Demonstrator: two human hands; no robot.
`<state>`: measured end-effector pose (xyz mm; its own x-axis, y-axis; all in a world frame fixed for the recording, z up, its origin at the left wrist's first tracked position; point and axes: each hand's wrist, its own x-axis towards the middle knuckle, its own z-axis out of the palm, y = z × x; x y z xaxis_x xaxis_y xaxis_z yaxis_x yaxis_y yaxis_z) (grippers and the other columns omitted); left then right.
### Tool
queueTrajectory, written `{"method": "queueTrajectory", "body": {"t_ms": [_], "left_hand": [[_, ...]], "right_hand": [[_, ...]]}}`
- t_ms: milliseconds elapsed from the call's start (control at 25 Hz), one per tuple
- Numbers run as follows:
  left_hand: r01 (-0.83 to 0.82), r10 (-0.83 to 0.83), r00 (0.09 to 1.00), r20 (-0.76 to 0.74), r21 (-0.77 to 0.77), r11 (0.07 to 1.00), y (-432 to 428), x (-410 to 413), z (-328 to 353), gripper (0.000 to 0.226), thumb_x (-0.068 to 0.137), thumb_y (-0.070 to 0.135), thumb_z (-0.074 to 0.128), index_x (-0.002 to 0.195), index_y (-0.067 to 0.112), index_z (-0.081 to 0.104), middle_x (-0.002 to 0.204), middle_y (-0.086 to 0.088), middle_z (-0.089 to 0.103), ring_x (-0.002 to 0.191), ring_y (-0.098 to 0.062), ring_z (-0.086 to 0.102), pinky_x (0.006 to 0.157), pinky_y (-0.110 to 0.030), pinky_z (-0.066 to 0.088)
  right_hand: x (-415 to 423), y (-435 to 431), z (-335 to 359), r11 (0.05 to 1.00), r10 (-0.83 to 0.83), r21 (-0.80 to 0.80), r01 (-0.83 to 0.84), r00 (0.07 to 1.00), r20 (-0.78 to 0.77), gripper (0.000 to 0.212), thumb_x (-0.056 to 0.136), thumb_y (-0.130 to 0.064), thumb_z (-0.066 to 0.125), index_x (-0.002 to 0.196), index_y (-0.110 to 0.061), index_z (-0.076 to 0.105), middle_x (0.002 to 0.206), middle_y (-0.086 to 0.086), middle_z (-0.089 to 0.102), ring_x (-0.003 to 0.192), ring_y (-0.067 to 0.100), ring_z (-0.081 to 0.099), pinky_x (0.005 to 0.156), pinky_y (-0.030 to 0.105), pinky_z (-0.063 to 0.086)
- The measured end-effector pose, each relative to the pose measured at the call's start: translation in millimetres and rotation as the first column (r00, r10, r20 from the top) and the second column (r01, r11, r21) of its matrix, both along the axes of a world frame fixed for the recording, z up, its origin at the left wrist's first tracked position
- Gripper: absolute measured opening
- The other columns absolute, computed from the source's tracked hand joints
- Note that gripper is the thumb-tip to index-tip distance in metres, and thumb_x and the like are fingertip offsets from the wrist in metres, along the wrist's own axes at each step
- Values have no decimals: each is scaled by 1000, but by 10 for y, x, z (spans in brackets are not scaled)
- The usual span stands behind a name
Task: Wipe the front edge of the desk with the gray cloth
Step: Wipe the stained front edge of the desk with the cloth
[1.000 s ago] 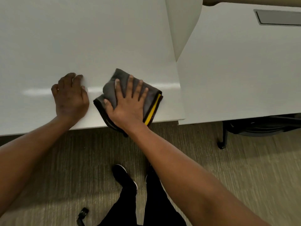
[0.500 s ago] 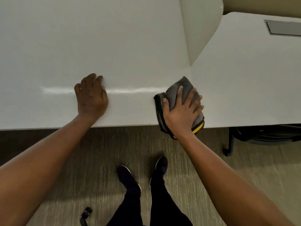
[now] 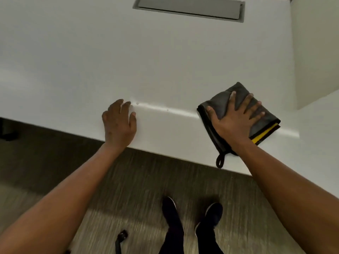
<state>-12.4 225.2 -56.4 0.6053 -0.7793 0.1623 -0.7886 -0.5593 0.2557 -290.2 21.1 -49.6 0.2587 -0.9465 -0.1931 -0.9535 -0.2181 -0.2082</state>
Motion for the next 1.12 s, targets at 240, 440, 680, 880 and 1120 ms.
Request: {"method": "queueTrajectory", "body": {"t_ms": [240,440,680,880,1120], "left_hand": [[-176,178,984,17,-57,983,370,532,-170,40,100,22,49,137,8,55,143,-19,52,132,-35,46,107,-48,33],[-205,206,979,-10,-119,971,392,578,-223,40,98,18,50,137,10,56,142,-15,53,133,-31,47,107,-46,33],[-204,202,979,-27,-78,976,398,577,-171,45,98,19,48,142,11,52,144,-14,52,136,-30,45,111,-47,33],[-193,191,981,-28,-75,978,399,578,-195,45,98,22,45,140,9,53,144,-15,52,135,-31,46,110,-47,33],[-189,189,982,-3,-113,976,396,591,-269,47,95,24,40,138,11,55,143,-13,52,134,-30,46,108,-45,32]], "right_hand": [[1292,-171,5,984,177,21,-178,983,51,115,76,-99,18,165,-28,-4,168,27,-16,151,55,-20,115,75,-15],[2406,198,-34,891,454,-12,-454,891,14,98,87,-88,23,165,-33,4,171,23,-10,152,55,-16,115,75,-13],[1666,882,-215,539,840,-136,-831,542,18,69,102,-61,29,164,-32,19,174,10,5,159,42,-3,123,66,5],[524,233,-208,525,834,-173,-833,544,-93,69,100,-58,29,164,-36,16,174,4,9,160,37,2,122,67,12],[1582,-760,-70,968,241,-74,-242,970,-25,76,100,-68,28,165,-32,12,172,20,3,154,54,-2,119,74,-3]]}}
